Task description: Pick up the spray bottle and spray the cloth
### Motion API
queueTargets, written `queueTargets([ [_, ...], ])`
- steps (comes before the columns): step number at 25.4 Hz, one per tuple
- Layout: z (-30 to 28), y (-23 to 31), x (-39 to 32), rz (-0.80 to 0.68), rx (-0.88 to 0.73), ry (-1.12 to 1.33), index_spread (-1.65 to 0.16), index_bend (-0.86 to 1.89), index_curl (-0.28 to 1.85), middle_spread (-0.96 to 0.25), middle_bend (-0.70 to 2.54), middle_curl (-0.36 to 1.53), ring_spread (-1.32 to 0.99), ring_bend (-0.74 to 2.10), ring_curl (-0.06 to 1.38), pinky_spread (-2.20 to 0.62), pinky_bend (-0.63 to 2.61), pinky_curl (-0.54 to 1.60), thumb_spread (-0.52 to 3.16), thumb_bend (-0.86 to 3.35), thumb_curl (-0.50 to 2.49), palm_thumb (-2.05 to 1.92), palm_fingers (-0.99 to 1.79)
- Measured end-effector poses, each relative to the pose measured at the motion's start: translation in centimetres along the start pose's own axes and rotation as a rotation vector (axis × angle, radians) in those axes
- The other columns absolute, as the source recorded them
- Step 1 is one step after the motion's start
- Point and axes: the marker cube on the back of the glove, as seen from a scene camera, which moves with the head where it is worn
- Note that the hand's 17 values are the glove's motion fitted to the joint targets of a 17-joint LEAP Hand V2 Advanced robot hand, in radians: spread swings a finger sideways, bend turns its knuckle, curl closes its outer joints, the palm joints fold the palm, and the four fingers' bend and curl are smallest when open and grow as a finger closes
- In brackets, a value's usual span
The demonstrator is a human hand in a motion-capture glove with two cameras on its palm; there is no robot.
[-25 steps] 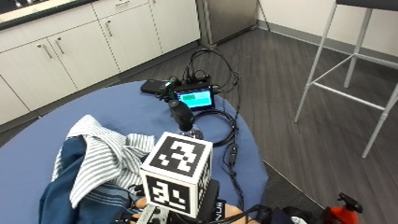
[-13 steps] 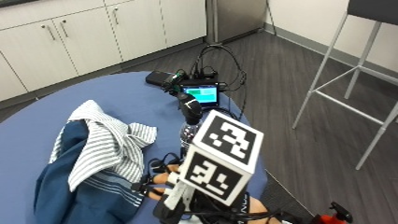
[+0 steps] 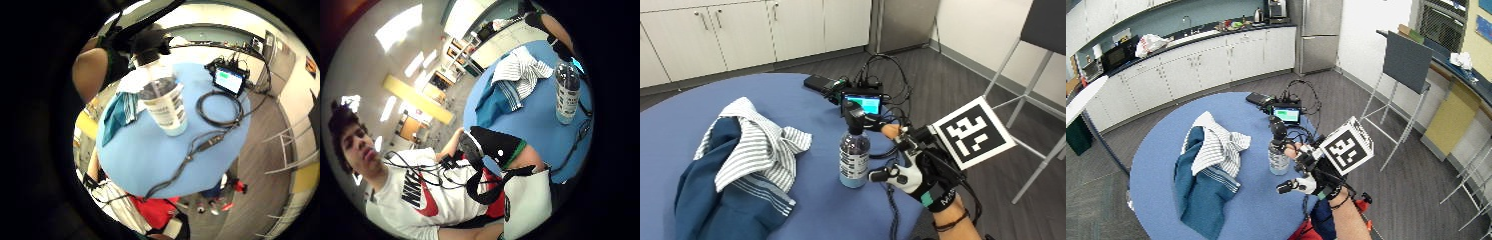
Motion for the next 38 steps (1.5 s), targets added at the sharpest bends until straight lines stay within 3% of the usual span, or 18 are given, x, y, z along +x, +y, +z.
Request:
queueTargets([
  [6, 1.2, -0.1, 5.3, 0.211, 0.151, -0.184, -0.36, 0.11, 0.21, -0.05, 0.32, 0.35, 0.00, 0.29, 0.29, 0.12, 0.52, 0.28, 1.00, -0.03, 0.24, 0.43, 0.67],
  [15, 6.9, 0.4, 9.4, 0.360, 0.075, -0.511, -0.36, 0.07, 0.19, -0.05, 0.33, 0.36, -0.01, 0.33, 0.31, 0.11, 0.56, 0.30, 0.94, -0.01, 0.27, 0.48, 0.69],
  [28, 7.9, 3.1, 11.7, 0.431, 0.327, -0.464, -0.30, 0.12, 0.20, -0.10, 0.30, 0.38, -0.10, 0.51, 0.37, 0.06, 0.54, 0.29, 0.89, 0.09, 0.36, 0.82, 1.00],
  [32, 6.6, 1.5, 11.0, 0.409, 0.258, -0.499, -0.28, 0.12, 0.22, -0.09, 0.28, 0.39, -0.10, 0.54, 0.39, 0.04, 0.52, 0.30, 0.84, 0.09, 0.40, 0.89, 1.07],
  [38, 4.5, -6.1, 6.9, 0.362, -0.026, -0.516, -0.27, 0.11, 0.24, -0.08, 0.28, 0.40, -0.10, 0.56, 0.41, -0.01, 0.54, 0.32, 0.76, 0.04, 0.45, 0.92, 1.12],
])
